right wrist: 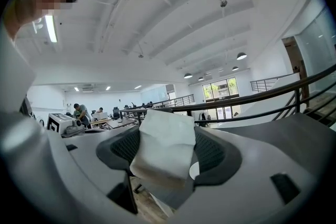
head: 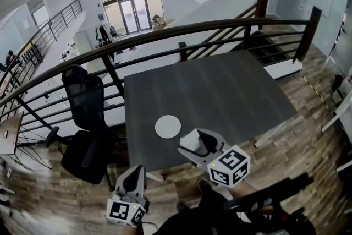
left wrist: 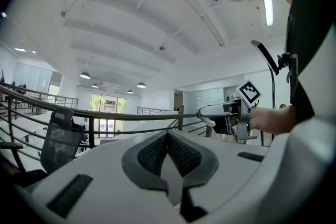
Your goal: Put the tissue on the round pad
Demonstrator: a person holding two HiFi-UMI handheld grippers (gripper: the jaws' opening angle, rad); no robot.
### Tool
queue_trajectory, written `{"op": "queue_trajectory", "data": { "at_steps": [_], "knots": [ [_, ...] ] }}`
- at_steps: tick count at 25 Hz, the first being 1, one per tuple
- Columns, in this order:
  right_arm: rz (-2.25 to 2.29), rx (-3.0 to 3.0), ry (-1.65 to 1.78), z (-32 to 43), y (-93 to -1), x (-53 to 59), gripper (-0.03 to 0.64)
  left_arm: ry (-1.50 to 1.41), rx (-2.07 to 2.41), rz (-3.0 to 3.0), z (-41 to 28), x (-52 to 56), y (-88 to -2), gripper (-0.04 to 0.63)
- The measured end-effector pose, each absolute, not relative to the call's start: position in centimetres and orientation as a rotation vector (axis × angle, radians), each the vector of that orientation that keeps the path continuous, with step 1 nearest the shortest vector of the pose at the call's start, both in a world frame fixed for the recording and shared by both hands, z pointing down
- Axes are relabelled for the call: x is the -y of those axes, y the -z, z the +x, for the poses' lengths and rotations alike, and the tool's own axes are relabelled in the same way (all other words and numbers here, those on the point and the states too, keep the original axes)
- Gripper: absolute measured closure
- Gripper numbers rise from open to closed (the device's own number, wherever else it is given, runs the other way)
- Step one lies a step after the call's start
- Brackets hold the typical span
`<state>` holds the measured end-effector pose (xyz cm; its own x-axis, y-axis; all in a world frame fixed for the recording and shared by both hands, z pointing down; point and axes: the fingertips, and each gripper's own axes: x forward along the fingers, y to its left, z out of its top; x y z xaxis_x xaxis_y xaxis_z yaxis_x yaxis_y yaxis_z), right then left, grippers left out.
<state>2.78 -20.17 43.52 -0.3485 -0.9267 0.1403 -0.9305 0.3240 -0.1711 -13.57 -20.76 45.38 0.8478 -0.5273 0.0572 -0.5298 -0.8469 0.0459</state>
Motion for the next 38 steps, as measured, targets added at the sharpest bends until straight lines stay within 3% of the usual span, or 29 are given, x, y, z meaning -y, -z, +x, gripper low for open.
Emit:
{"op": "queue_trajectory", "data": {
  "at_steps": [17, 38],
  "knots": [
    [1.574, 2.636, -0.320, 8.8, -40.3, 30.6, 0.288, -0.045, 1.078, 2.883, -8.6, 25.6, -39.9, 0.591],
    [1.325, 2.604, -0.449, 11.0, -50.6, 42.0, 0.288, -0.103, 1.333, 2.758, -5.9, 30.5, -39.8, 0.591]
  ]
}}
